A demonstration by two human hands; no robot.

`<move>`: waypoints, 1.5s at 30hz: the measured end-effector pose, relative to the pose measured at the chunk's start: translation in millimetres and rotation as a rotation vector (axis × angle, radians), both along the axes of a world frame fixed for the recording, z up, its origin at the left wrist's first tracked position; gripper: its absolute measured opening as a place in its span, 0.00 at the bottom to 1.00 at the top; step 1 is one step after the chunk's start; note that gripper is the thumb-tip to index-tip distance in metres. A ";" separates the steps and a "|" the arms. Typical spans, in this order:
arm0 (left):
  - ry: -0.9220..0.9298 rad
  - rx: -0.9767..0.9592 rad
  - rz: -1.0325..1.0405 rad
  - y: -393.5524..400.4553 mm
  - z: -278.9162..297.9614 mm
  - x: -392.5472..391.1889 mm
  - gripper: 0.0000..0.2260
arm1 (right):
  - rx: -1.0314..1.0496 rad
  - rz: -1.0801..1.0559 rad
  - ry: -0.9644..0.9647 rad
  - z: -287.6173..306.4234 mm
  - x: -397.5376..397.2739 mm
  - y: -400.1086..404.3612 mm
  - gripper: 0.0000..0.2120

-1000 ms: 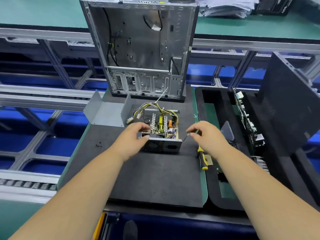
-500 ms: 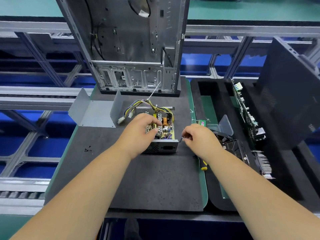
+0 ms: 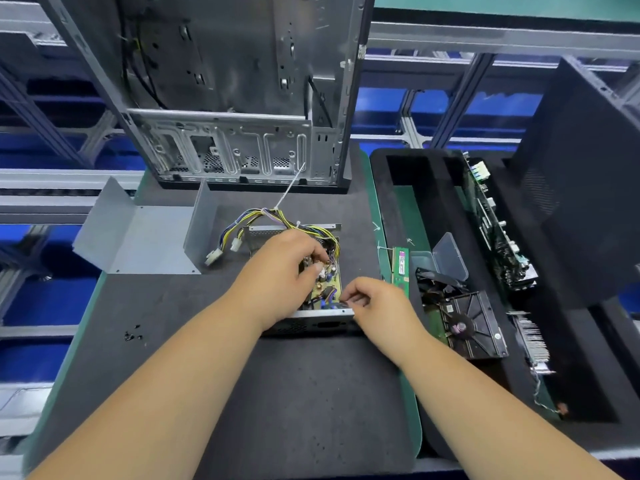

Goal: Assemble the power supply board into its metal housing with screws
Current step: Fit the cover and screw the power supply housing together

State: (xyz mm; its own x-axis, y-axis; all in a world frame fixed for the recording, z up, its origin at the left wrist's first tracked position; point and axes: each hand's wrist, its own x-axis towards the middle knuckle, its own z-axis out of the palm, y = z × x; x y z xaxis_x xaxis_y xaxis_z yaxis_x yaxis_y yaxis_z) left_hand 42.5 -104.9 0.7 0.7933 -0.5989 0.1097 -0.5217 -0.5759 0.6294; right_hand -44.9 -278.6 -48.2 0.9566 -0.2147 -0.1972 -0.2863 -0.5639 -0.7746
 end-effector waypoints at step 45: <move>-0.052 0.209 -0.123 -6.8 -6.8 -2.2 0.06 | 0.153 -0.020 0.070 -17.3 13.0 2.6 0.21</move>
State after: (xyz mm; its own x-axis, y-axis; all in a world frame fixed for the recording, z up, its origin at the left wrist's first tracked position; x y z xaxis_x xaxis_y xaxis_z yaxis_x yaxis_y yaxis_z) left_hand 40.3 -111.8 -6.2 0.7095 -0.7046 0.0120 -0.6244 -0.6206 0.4743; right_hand -31.9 -276.0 -65.5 0.9353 -0.1958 -0.2947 -0.3522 -0.4344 -0.8290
